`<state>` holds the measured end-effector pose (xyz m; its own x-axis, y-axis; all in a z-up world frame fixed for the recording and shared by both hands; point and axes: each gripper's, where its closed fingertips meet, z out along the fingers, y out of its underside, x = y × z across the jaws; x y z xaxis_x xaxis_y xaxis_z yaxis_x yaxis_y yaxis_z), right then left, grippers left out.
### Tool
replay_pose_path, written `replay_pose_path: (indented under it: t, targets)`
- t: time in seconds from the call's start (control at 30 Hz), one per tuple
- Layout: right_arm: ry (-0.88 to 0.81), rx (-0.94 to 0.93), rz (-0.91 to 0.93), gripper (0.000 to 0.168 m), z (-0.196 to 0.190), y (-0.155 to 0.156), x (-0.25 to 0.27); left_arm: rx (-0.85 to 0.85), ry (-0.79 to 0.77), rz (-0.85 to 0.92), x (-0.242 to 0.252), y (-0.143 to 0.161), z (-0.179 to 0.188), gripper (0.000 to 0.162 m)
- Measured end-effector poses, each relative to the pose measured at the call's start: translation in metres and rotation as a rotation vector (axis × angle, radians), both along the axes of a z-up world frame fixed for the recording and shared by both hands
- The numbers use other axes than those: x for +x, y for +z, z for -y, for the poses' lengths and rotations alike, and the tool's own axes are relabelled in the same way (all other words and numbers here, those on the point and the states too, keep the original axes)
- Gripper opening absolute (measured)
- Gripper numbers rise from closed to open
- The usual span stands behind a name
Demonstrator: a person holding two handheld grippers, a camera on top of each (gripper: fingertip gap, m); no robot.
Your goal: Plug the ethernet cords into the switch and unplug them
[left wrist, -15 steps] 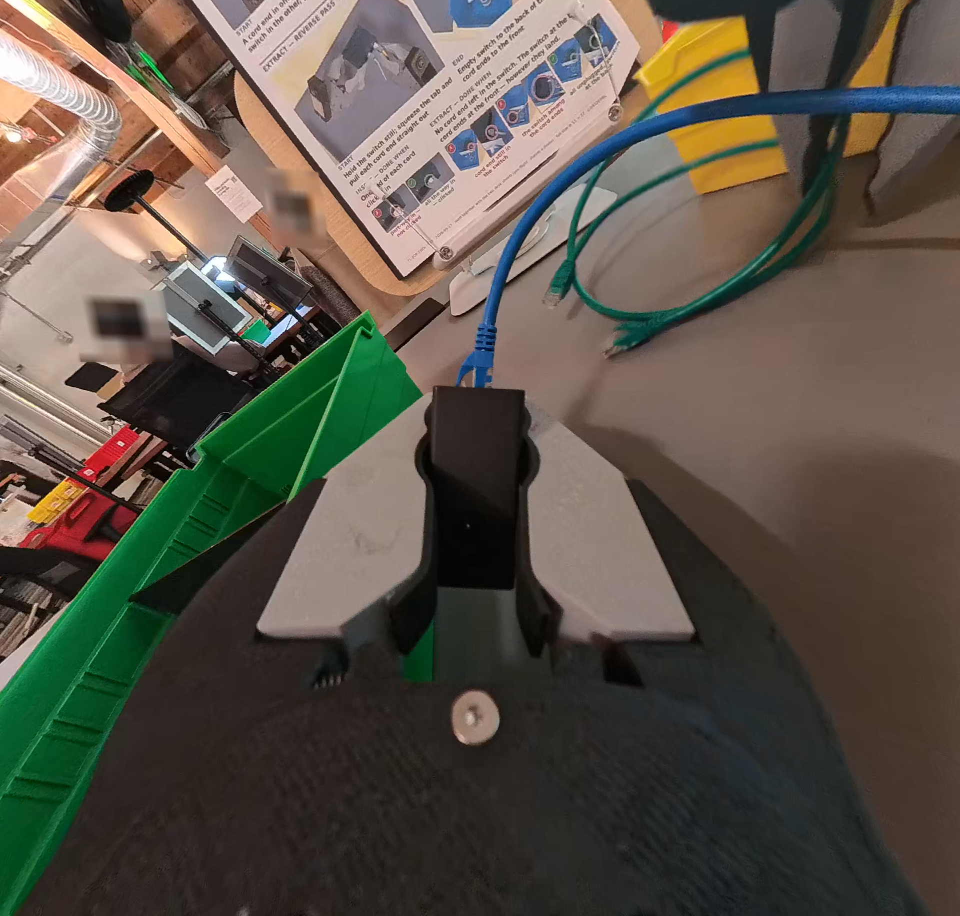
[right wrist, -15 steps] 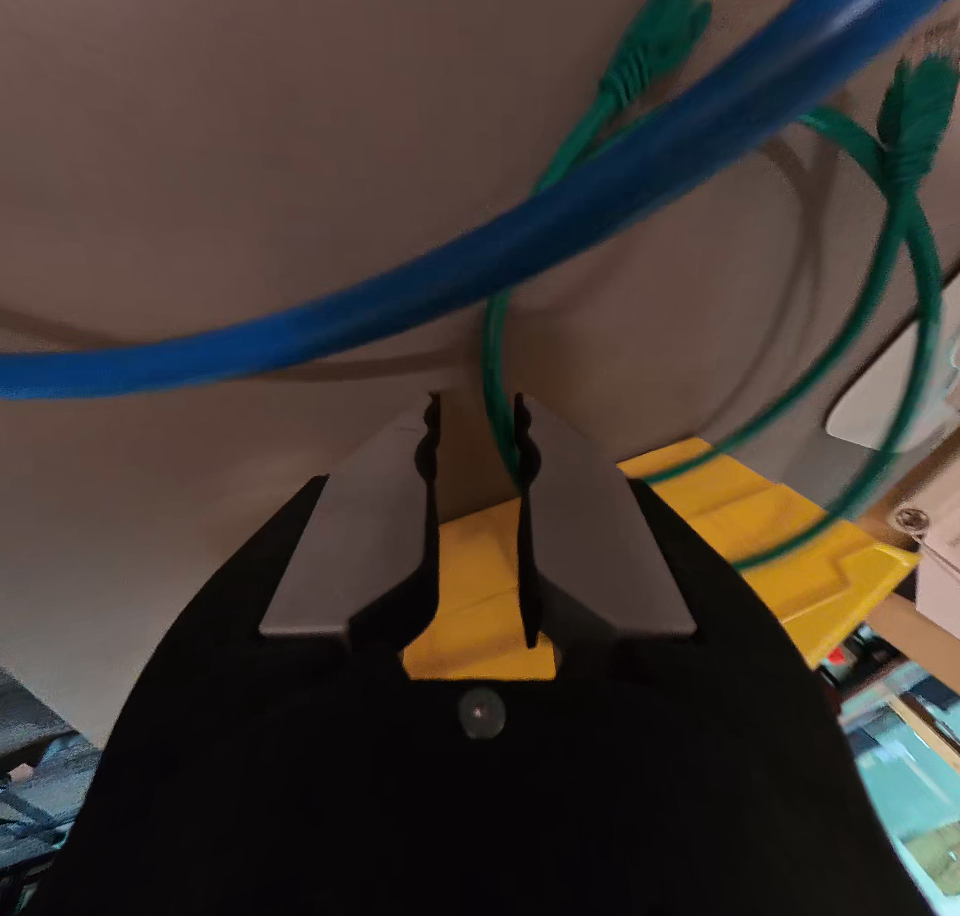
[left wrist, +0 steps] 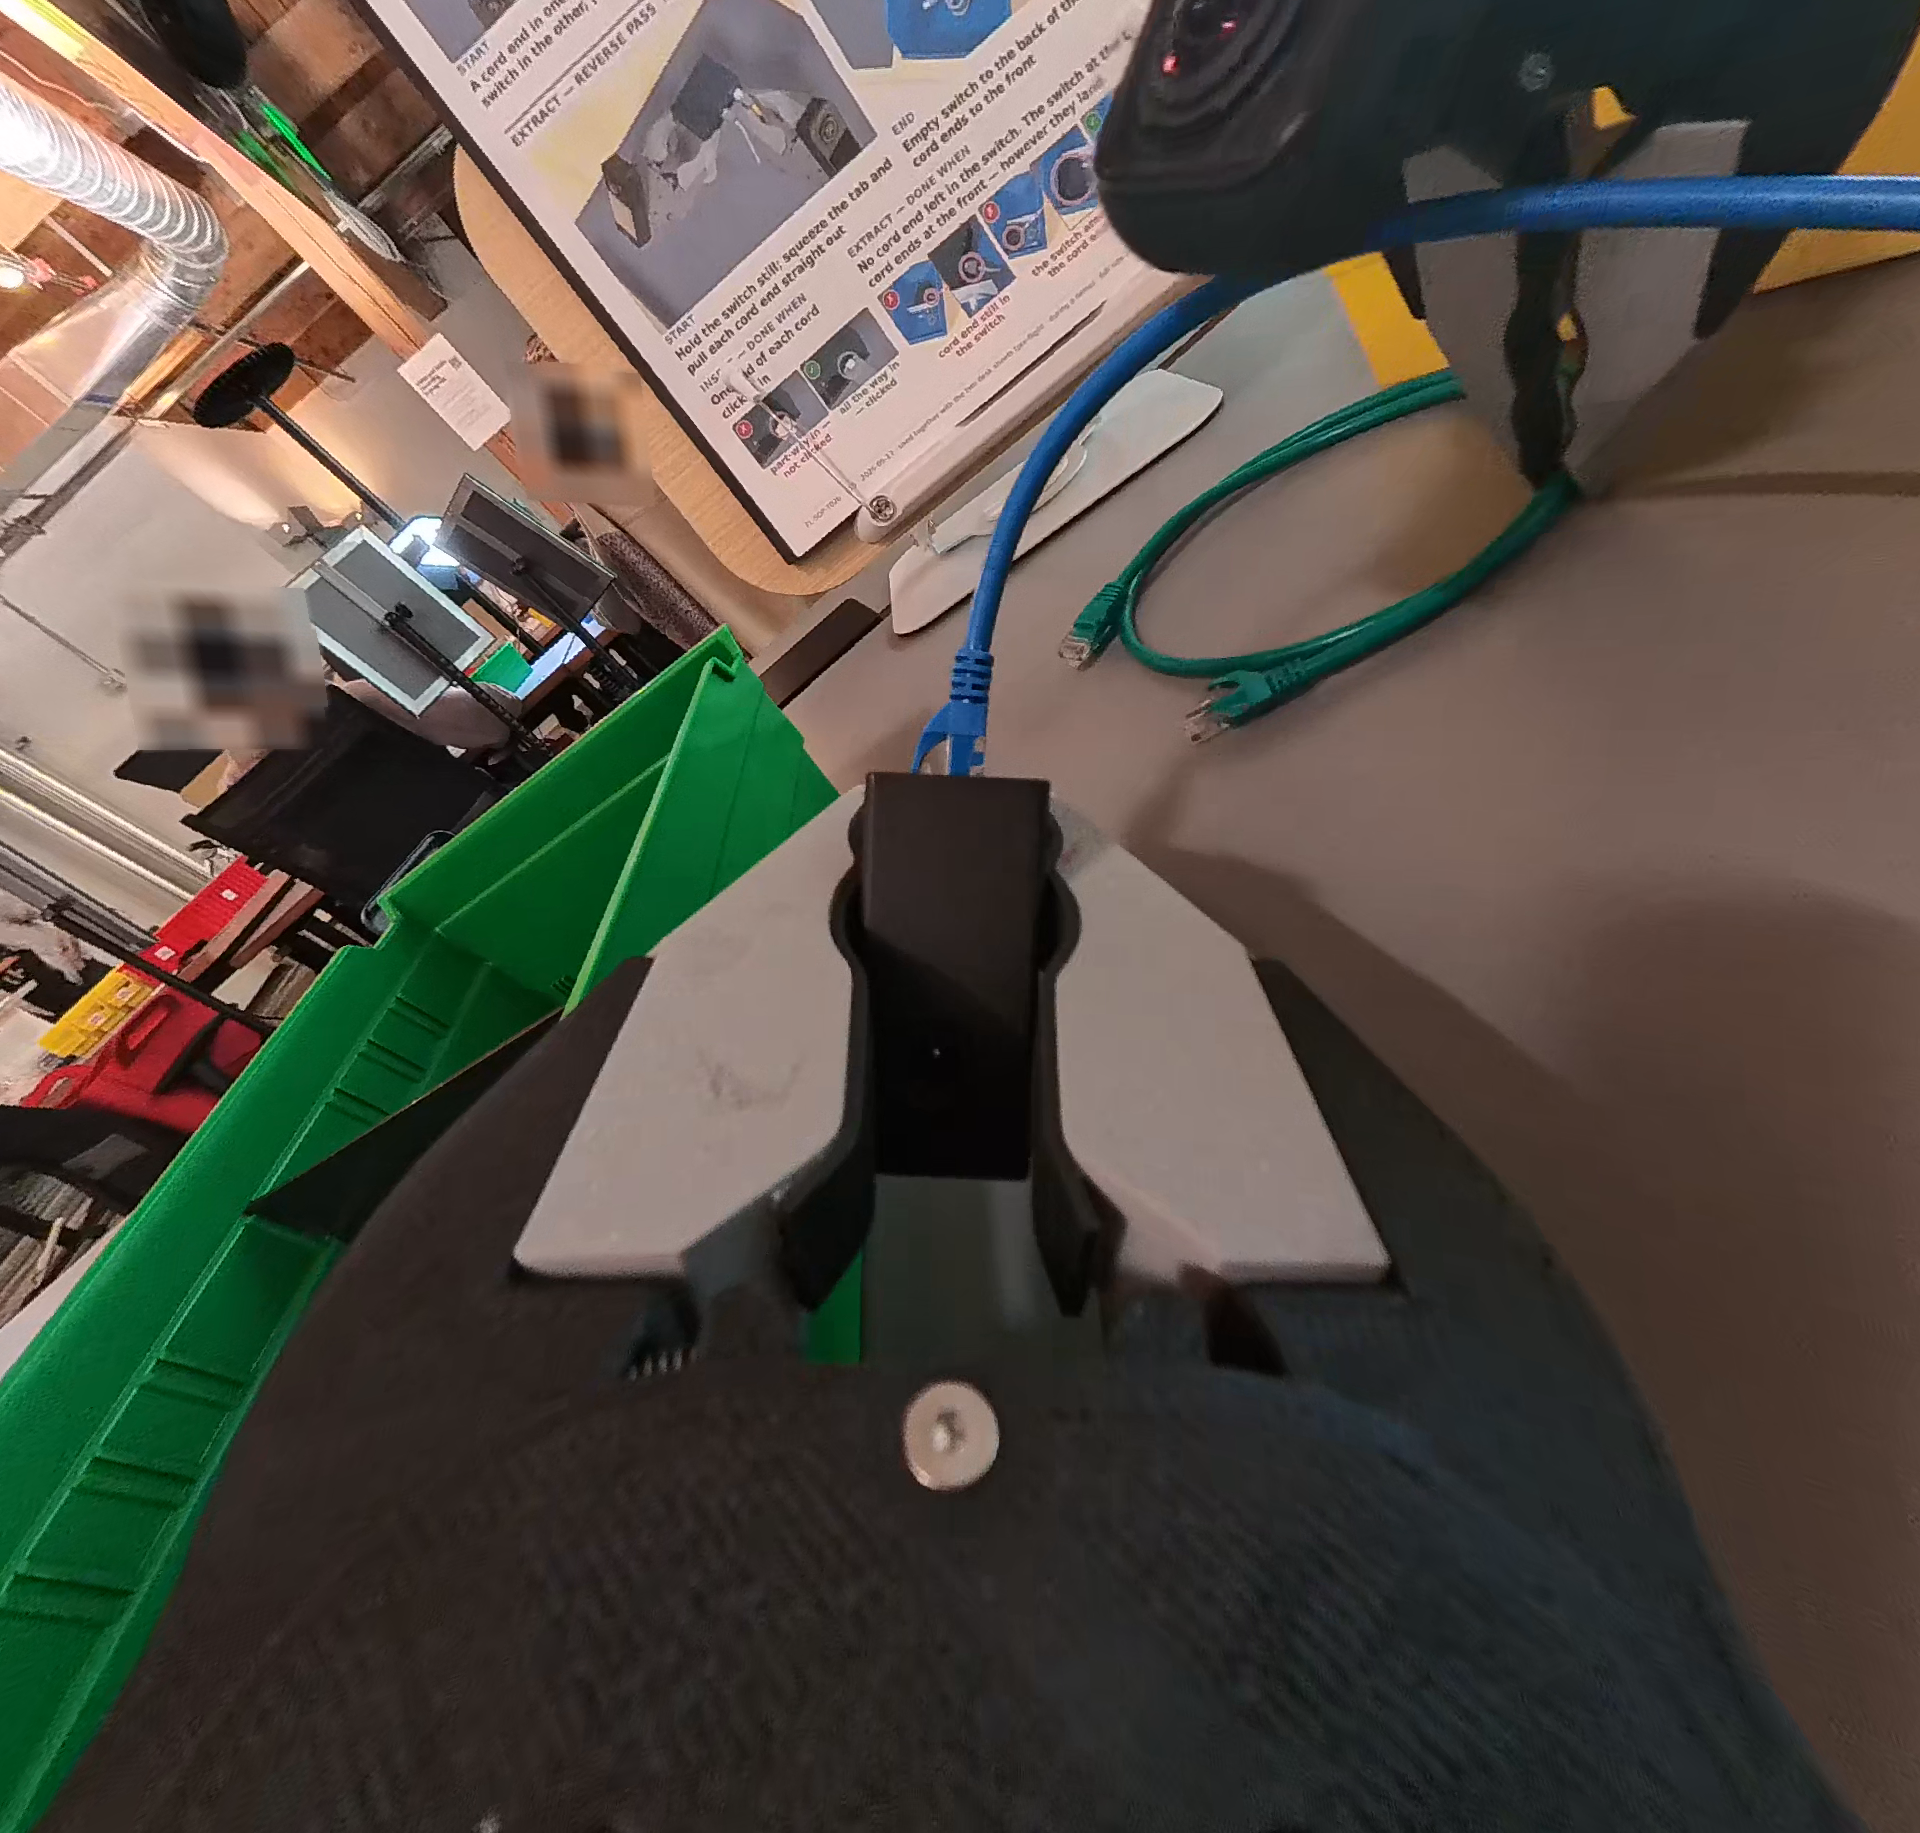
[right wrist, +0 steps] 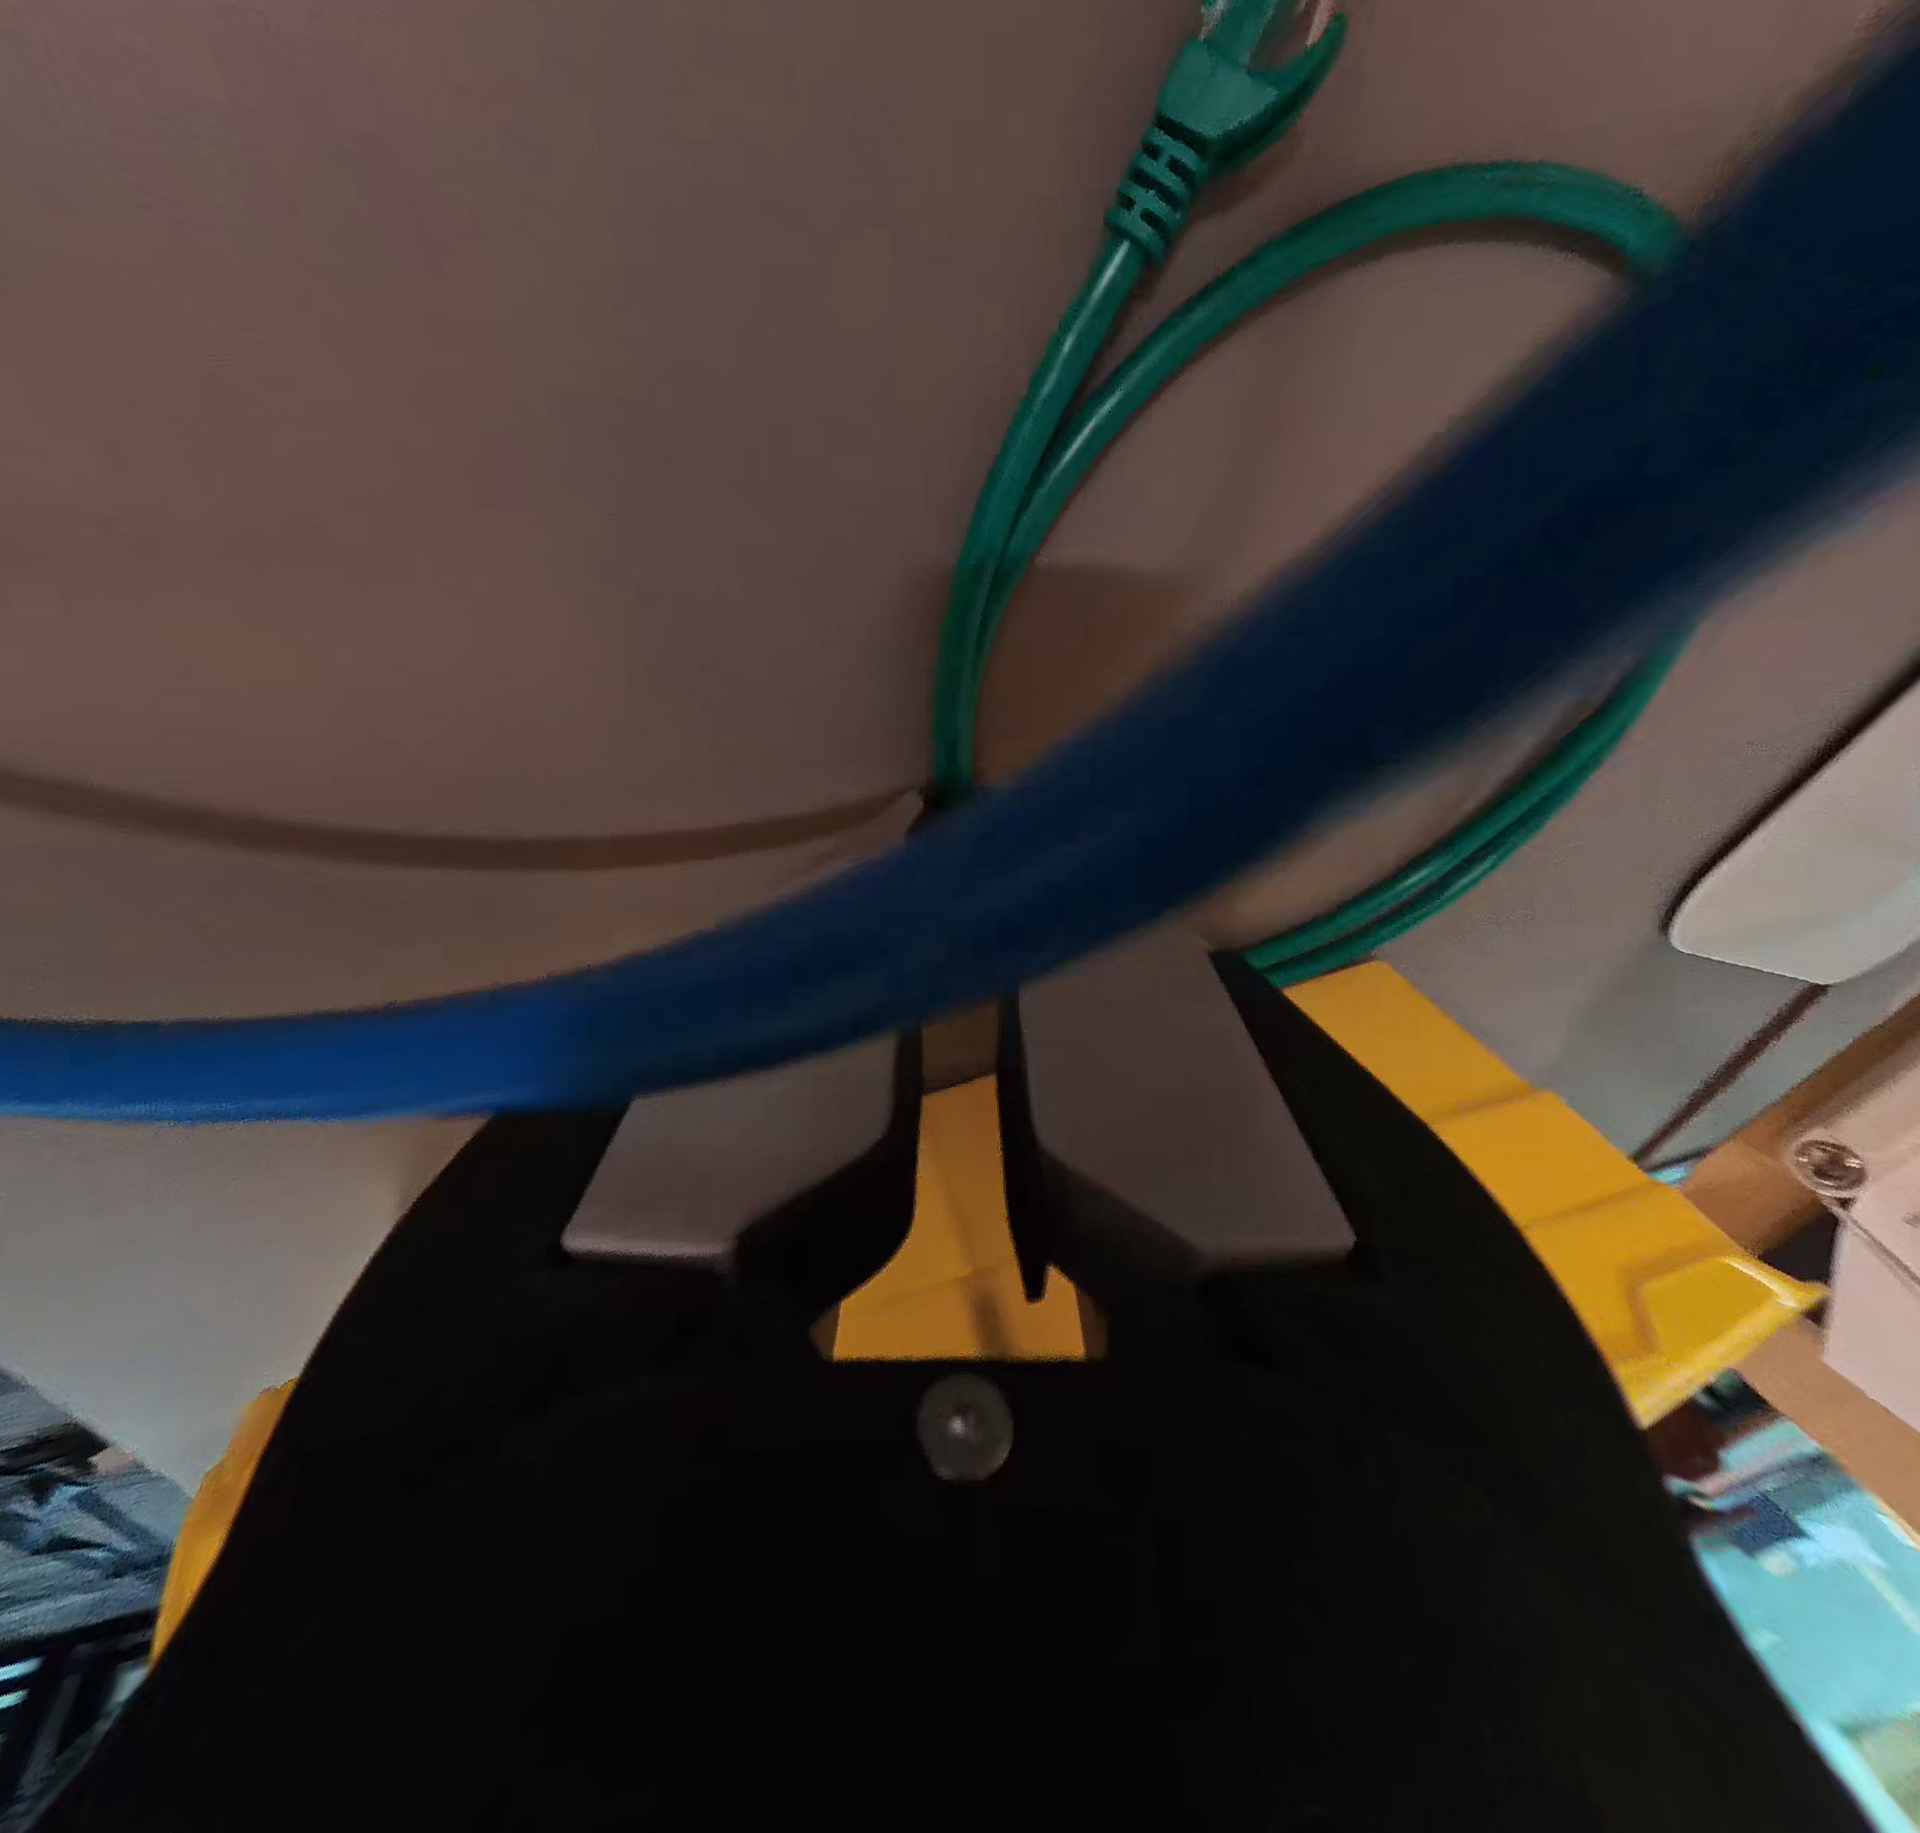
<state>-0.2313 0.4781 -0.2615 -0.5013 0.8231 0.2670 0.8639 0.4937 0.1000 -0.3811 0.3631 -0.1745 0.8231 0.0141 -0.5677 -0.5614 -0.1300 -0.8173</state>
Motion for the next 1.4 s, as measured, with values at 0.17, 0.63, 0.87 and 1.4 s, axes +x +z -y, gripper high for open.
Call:
replay_pose_path:
  t: [0.17, 0.63, 0.87, 1.4]
  targets:
    - [-0.106, -0.125, 0.012, 0.005, 0.001, -0.001, 0.0, -0.001, -0.001, -0.002, 0.0, 0.0, 0.0, 0.026]
    - [-0.279, -0.346, -0.47, 0.002, -0.005, 0.094, -0.038, 0.01, -0.001, 0.019, -0.002, 0.002, 0.001, 0.026]
    - [-0.391, -0.577, -0.901, 0.001, -0.001, 0.216, -0.008, 0.01, 0.0, 0.017, -0.002, 0.002, 0.001, 0.026]
    - [-0.404, -0.2, -0.402, 0.002, 0.016, 0.151, 0.188, 0.004, 0.013, 0.004, -0.002, 0.001, 0.001, 0.026]
